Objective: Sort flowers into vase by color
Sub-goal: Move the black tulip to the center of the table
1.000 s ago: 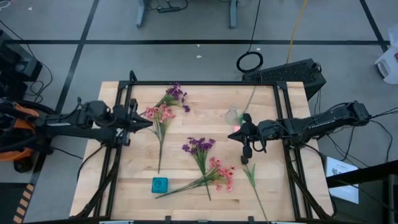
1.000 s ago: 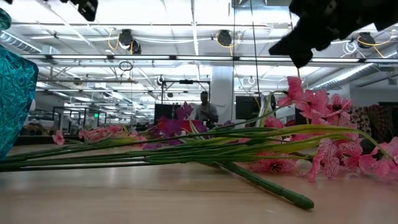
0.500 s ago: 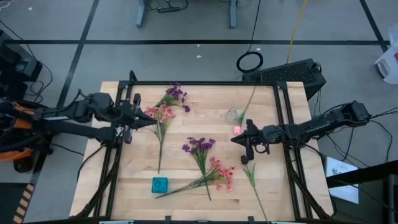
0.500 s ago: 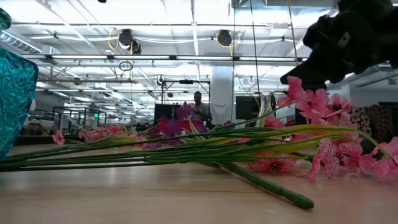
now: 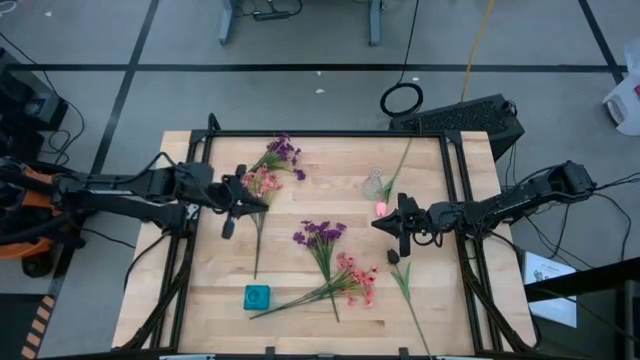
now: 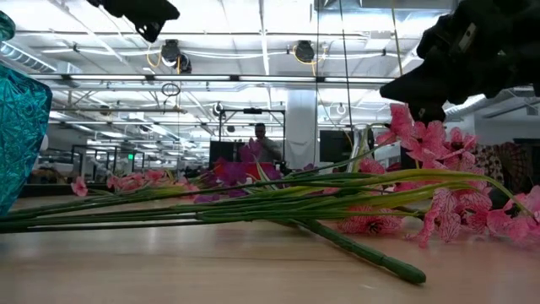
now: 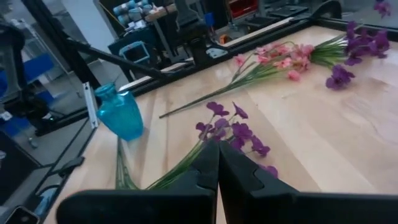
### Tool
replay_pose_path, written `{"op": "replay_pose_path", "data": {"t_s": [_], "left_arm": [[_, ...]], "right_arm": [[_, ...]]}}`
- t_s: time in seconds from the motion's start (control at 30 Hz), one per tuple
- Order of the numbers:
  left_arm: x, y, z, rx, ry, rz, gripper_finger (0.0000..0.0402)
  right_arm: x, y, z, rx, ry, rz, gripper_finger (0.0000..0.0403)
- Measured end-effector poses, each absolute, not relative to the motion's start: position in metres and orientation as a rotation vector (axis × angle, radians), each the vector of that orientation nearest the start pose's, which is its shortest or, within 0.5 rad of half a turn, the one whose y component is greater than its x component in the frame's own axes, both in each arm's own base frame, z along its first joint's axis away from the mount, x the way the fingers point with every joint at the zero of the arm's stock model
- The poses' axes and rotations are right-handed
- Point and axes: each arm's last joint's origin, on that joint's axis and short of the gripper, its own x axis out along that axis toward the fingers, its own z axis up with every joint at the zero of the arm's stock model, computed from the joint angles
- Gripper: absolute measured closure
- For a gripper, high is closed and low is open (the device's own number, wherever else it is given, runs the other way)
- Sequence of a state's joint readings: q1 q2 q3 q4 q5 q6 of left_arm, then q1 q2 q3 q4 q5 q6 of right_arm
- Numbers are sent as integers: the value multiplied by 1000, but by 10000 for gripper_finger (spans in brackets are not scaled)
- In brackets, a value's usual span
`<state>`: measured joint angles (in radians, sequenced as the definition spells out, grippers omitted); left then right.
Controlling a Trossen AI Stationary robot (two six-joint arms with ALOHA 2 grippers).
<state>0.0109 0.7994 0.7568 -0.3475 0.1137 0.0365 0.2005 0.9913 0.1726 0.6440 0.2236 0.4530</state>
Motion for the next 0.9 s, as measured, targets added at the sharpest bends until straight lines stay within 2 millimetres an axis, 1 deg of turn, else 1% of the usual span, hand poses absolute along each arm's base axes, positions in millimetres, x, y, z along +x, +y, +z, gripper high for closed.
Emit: {"op": "replay_pose_path", "data": {"t_s": [0.17,0.3,0.4,0.57,0.73,0.9], "left_arm": [[178,-1,295,-47,440,-84,369],[182,-1,288,-127,469,-47,369],[185,1,281,-131,474,14,369],[191,3,274,-109,491,75,369],[196,3,271,-104,499,86,369],[204,5,265,-93,525,125,369]], "right_arm": [[178,33,170,423,153,-107,403],[183,36,177,416,182,-67,403],[191,38,186,425,287,-99,403],[201,40,218,450,506,-182,403],[196,51,237,548,700,-263,403],[189,66,240,714,812,-338,403]]}}
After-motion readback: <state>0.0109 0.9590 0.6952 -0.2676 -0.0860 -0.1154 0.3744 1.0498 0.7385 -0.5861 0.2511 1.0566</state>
